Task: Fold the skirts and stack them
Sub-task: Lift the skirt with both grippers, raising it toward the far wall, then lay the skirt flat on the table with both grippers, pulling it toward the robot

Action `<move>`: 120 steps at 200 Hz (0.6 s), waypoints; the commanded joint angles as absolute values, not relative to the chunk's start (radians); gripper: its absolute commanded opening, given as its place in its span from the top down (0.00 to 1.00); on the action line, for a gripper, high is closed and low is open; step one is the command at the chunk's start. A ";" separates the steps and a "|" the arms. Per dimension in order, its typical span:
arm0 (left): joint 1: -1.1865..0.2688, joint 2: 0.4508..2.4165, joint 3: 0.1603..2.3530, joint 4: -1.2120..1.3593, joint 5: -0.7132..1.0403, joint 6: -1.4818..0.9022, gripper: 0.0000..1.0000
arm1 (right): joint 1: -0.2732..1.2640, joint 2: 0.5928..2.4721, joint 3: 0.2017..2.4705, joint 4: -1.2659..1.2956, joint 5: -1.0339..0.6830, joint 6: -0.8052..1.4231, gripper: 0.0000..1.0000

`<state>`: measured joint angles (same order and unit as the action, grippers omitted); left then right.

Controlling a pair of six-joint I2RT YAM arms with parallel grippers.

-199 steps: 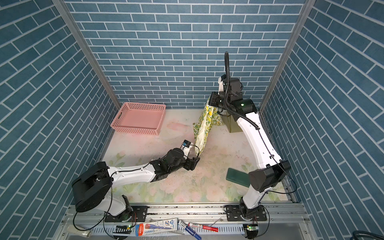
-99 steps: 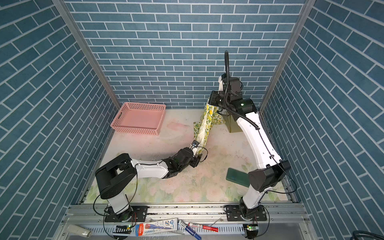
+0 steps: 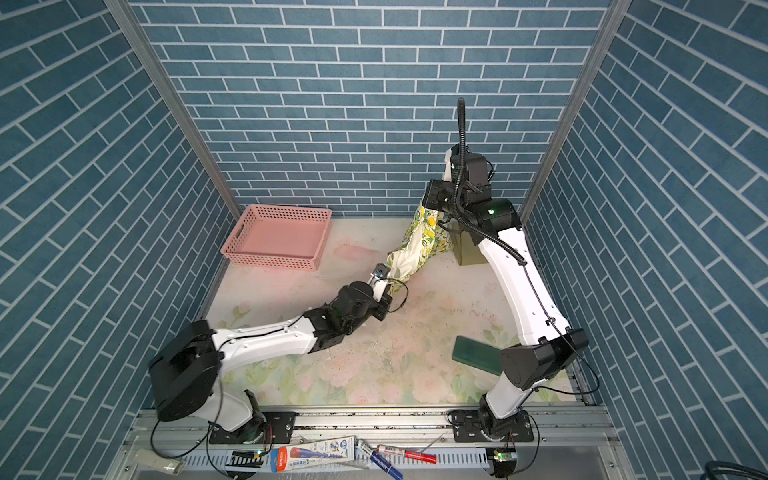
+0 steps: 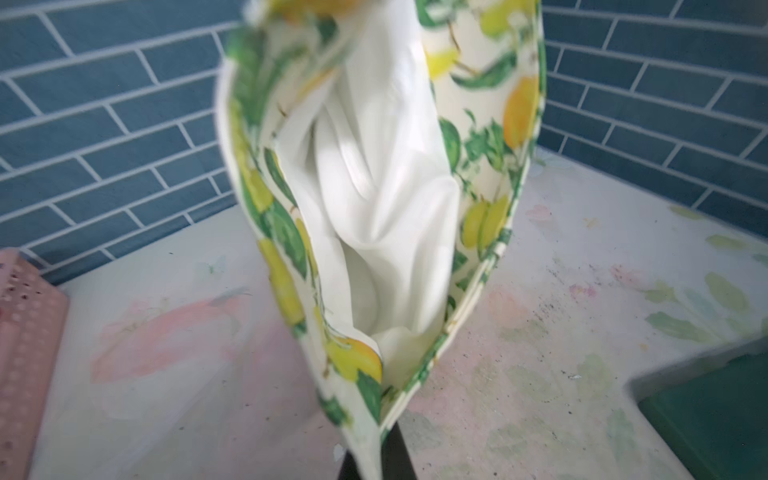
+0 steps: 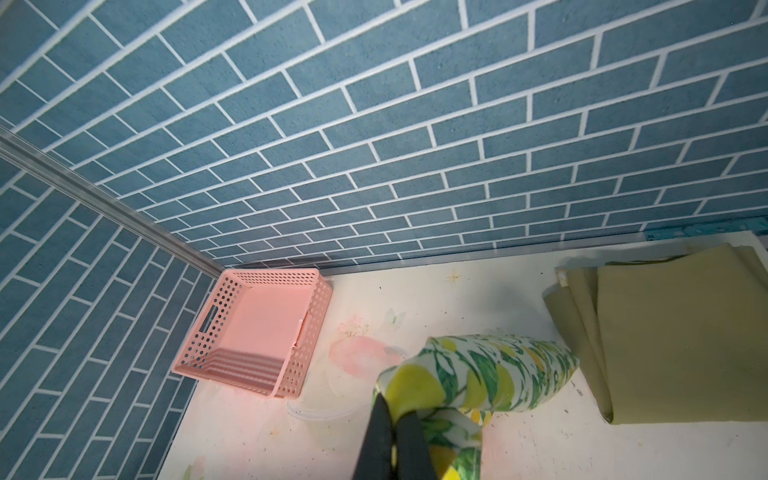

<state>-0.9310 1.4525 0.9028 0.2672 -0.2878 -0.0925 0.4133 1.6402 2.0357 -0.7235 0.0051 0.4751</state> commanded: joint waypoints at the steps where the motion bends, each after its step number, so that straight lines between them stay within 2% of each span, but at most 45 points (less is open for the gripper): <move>1: -0.849 1.320 0.947 0.080 -0.265 -0.083 1.00 | 0.378 1.602 2.078 -0.735 0.019 0.493 1.00; 22: -0.748 1.293 1.021 -0.013 -0.199 -0.071 1.00 | 0.315 1.621 2.093 -0.725 -0.044 0.533 1.00; 52: -0.604 1.381 1.180 -0.116 -0.103 -0.050 1.00 | 0.217 1.712 2.175 -0.713 -0.136 0.585 1.00; 101: -0.447 1.555 1.568 -0.270 0.016 -0.020 1.00 | 0.154 2.034 2.760 -0.911 -0.266 0.616 1.00; 120: -0.443 1.558 1.653 -0.304 0.020 -0.002 1.00 | 0.152 2.020 2.763 -0.918 -0.270 0.612 1.00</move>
